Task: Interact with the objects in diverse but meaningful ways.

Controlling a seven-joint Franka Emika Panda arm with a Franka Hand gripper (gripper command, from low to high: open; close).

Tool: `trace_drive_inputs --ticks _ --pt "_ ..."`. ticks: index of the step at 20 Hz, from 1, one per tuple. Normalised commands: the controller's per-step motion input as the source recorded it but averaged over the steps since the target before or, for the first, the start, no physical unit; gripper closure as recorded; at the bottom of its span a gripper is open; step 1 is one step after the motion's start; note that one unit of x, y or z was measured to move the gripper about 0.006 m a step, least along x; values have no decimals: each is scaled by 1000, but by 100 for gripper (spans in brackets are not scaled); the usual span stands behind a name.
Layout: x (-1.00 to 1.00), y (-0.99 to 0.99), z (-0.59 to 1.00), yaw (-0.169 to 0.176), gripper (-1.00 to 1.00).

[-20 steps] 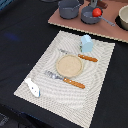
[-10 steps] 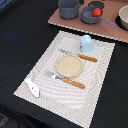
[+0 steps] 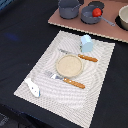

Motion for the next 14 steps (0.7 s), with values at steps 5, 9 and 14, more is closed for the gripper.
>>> trace_drive_inputs --ticks 5,9,14 --pt "242 141 -312 -39 100" --pt "42 189 -407 -27 100" --pt "-6 253 -345 -22 100"
